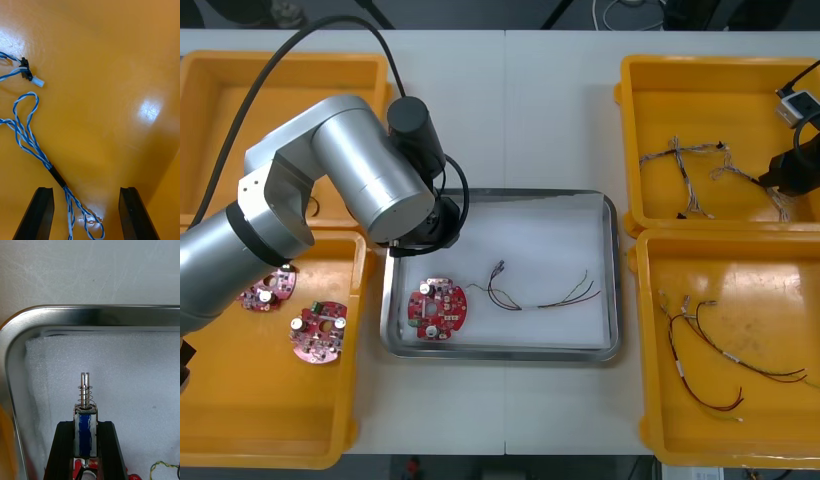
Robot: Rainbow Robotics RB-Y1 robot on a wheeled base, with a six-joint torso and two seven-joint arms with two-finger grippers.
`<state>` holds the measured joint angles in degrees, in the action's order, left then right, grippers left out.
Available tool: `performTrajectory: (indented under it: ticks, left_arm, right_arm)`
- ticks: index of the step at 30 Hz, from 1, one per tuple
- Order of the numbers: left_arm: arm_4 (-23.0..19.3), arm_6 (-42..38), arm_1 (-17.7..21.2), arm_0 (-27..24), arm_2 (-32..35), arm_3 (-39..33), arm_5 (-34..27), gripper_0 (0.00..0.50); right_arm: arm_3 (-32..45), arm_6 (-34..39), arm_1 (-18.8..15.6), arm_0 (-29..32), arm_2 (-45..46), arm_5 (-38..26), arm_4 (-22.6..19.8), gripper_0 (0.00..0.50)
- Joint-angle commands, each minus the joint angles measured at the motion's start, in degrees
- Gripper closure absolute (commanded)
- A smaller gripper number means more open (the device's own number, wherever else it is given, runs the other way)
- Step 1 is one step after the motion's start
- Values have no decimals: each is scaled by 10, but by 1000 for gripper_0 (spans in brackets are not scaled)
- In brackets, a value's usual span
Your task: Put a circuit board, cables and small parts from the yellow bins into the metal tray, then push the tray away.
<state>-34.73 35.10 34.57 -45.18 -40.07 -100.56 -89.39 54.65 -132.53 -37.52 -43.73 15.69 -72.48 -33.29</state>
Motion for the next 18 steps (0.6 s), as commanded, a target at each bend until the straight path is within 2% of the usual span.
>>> performTrajectory:
  ticks: [1, 6, 7, 8, 9, 10, 11, 16, 17, 18]
  left_arm:
    - [12, 18, -12, -1, -19, -3, 11, 500]
    - [10, 20, -12, -1, -19, -3, 11, 496]
    - [9, 21, -12, -1, -21, -3, 12, 450]
    - [9, 21, -12, -1, -21, -3, 12, 301]
    - [9, 21, -12, 0, -21, -3, 12, 224]
    - [9, 19, -12, -1, -20, -3, 12, 66]
    - [9, 20, -12, -1, -21, -3, 12, 0]
    - [9, 18, -12, -1, -21, -4, 13, 0]
    - [8, 17, -13, -1, -20, -5, 13, 0]
    - [8, 16, -12, -1, -21, -6, 13, 0]
  right_arm:
    - [-11, -20, 1, -23, -4, 18, -5, 0]
    - [-34, -24, 5, -23, -7, 35, -5, 0]
    - [-39, -25, 7, -23, -10, 39, -5, 0]
    - [-44, -25, 8, -23, -15, 43, -5, 0]
    - [-44, -25, 9, -23, -17, 45, -6, 0]
    - [-45, -23, 10, -23, -22, 46, -6, 0]
    - [-45, -22, 10, -23, -24, 47, -6, 0]
    - [-53, -26, 13, -22, -24, 45, -5, 0]
    - [-53, -28, 13, -22, -24, 45, -5, 27]
    - [-53, -29, 13, -21, -24, 43, -5, 207]
